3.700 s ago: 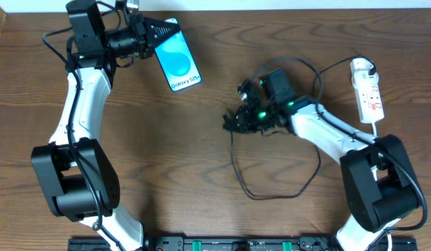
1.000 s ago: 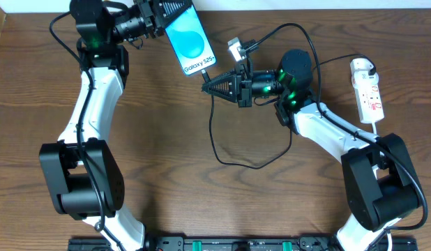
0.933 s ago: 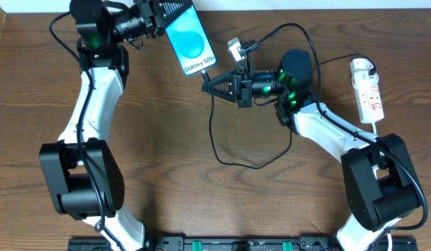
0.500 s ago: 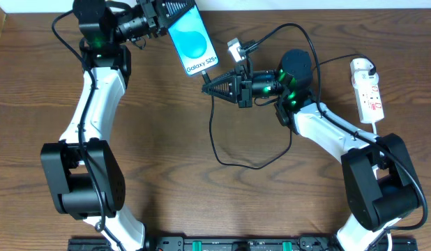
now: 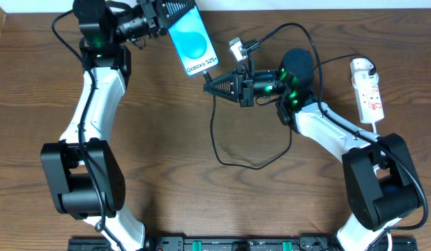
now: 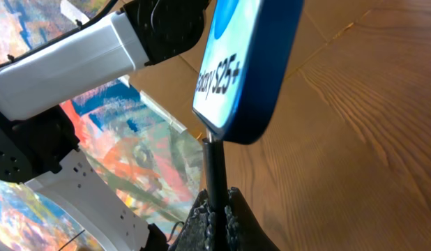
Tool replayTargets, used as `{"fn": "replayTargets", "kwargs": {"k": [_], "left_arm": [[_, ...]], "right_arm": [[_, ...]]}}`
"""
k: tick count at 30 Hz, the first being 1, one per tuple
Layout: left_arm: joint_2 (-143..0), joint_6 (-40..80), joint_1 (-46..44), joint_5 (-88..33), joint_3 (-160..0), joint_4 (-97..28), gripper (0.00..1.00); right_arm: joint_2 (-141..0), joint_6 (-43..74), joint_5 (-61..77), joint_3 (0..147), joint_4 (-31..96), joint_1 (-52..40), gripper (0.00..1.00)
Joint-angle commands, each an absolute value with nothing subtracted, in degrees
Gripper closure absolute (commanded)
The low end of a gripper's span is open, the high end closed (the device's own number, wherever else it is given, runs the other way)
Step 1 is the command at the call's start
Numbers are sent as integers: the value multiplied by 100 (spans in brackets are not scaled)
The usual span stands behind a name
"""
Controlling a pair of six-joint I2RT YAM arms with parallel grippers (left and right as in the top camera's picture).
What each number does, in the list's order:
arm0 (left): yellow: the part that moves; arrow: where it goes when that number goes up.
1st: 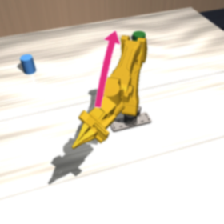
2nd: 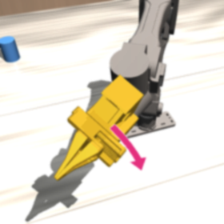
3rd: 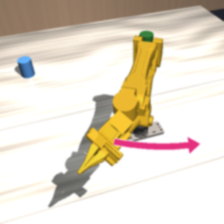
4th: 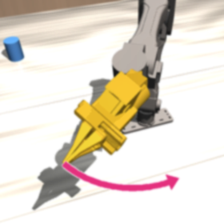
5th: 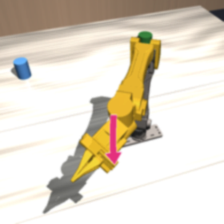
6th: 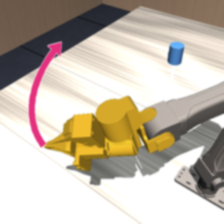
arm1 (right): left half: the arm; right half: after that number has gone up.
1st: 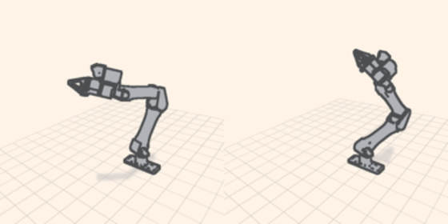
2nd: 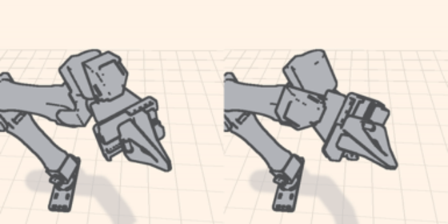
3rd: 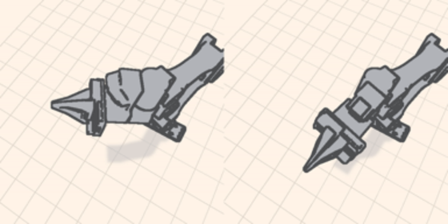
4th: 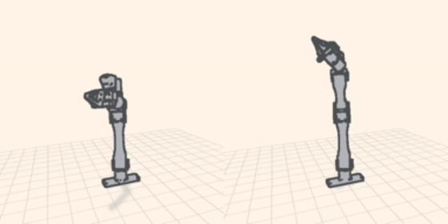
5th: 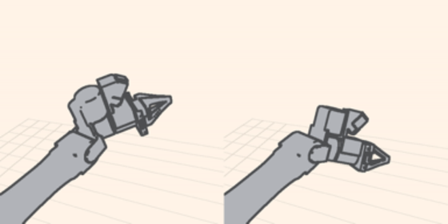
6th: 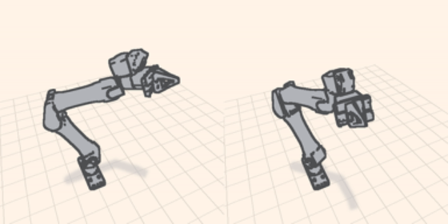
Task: Plug charger to phone and switch on socket
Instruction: 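Lower the phone with the left gripper onto the upright plug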
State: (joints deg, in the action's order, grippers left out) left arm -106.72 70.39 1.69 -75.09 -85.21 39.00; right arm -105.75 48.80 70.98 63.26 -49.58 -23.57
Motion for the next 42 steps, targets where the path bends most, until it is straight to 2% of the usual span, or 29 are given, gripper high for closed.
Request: {"fn": "replayTargets", "kwargs": {"k": [1,20,42], "left_arm": [[-10600,7076,119,-7736,-8591,3951,92],[-10602,6855,-108,-7590,-8591,3951,93],[-10610,6860,-106,-7354,-8591,3953,93]], "right_arm": [[-10575,4928,6893,6368,-4971,-2292,99],[-10575,5319,6785,6368,-4998,-2329,99],[-10575,5225,6899,6368,-4991,-2335,99]]}}
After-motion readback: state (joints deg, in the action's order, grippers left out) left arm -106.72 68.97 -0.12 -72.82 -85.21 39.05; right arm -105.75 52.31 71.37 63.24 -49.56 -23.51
